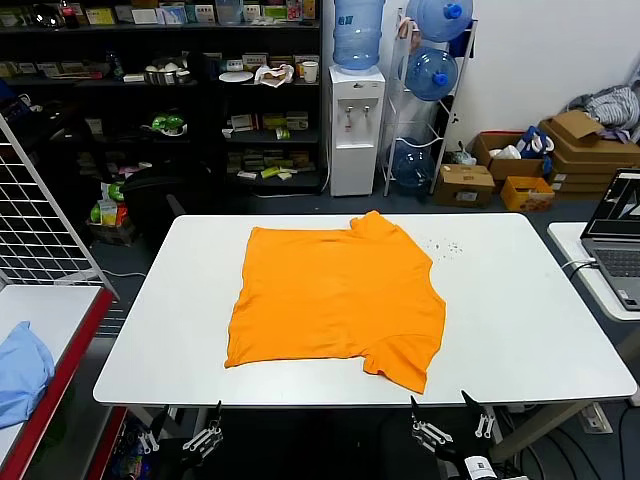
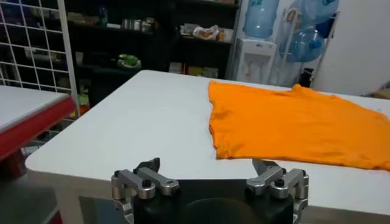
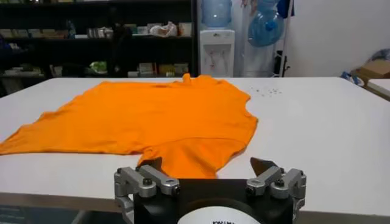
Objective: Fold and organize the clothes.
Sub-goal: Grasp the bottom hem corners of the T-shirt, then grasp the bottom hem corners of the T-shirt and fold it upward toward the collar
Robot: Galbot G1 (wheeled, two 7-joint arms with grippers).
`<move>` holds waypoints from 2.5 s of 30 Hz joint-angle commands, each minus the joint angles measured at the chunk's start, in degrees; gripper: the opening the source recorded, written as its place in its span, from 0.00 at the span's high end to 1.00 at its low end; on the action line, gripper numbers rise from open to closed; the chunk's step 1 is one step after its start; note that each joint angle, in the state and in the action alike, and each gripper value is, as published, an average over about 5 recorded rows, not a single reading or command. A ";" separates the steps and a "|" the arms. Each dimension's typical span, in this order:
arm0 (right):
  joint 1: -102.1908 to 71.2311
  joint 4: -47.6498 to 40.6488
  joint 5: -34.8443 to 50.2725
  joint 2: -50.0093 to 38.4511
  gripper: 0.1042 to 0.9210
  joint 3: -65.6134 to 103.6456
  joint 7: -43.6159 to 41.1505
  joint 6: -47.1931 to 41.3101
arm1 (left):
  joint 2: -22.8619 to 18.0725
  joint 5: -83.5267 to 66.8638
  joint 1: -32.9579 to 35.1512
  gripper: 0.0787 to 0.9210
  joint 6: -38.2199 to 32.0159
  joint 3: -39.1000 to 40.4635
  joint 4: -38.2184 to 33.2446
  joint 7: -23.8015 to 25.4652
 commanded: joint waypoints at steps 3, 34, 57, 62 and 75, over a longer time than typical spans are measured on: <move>2.03 -0.74 0.43 -0.30 0.00 0.00 0.58 -1.72 | 1.92 -0.90 -5.23 0.00 1.25 1.33 1.10 -0.68; 21.30 -14.82 0.60 0.69 0.00 -6.19 6.35 -10.27 | 4.91 -9.82 -25.42 0.00 9.81 10.95 13.87 -4.67; 19.49 -14.34 0.73 0.67 0.67 -6.08 6.29 -9.98 | 3.47 -8.04 -26.02 0.55 9.14 13.31 15.80 -4.86; 19.55 -14.41 1.06 0.71 0.85 -6.15 6.46 -9.57 | 3.48 -7.74 -26.10 0.73 8.67 13.40 15.84 -4.94; 11.52 -6.96 3.81 -3.92 0.98 -6.27 7.77 -8.43 | 5.81 -10.85 -21.85 0.98 8.72 13.46 8.71 -6.97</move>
